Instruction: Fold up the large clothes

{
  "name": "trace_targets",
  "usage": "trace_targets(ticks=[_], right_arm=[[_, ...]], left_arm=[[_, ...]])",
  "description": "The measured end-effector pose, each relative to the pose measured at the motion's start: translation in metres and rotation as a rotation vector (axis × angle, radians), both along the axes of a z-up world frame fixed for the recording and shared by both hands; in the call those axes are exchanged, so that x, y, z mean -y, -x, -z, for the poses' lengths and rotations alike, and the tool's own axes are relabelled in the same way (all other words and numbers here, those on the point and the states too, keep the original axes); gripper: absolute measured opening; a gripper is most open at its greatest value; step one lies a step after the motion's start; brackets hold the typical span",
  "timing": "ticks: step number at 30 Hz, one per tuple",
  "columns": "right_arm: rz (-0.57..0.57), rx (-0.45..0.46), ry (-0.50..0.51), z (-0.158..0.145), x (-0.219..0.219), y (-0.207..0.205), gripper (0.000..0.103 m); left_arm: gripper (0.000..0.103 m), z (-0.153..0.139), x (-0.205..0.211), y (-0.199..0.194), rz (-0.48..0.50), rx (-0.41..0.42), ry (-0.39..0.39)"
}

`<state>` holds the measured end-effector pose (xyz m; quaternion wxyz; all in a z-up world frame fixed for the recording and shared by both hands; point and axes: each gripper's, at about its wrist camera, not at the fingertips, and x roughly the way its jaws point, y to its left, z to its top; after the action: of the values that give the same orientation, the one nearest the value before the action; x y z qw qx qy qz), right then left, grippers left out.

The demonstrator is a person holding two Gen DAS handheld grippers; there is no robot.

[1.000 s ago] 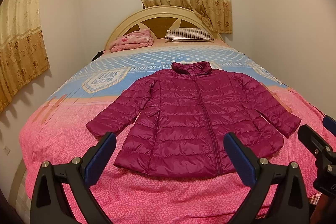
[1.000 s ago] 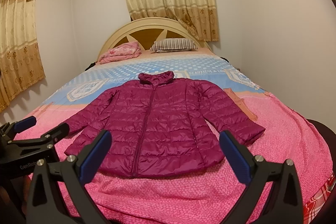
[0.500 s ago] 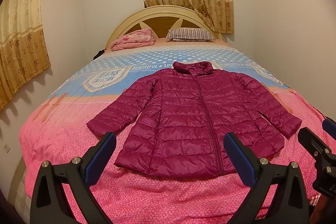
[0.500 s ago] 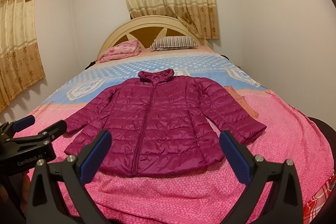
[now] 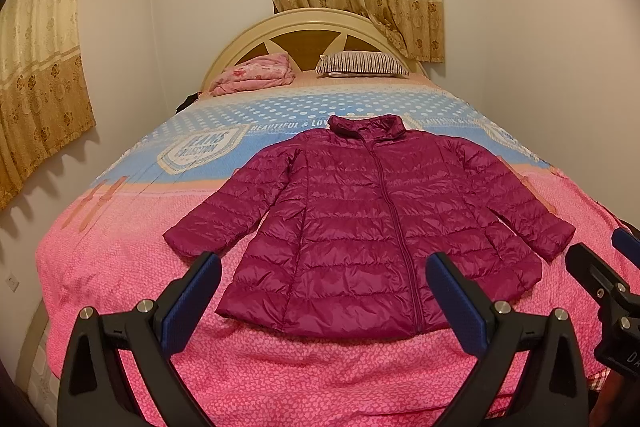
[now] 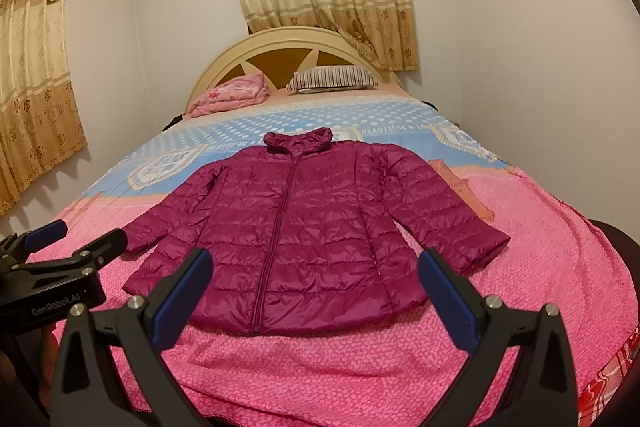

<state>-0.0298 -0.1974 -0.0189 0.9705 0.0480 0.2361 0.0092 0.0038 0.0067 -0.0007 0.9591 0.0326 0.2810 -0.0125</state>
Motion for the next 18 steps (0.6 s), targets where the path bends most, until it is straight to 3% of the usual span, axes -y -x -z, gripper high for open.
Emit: trace_targets(ticks=[10, 18], right_arm=[[0.013, -0.029, -0.008, 0.010, 0.010, -0.017, 0.103], [0.047, -0.106, -0.026, 0.037, 0.030, -0.045, 0.103]], left_arm=[[0.102, 0.017, -0.009, -0.028, -0.026, -0.040, -0.013], [0.102, 0.042, -0.014, -0.070, -0.027, -0.100, -0.018]])
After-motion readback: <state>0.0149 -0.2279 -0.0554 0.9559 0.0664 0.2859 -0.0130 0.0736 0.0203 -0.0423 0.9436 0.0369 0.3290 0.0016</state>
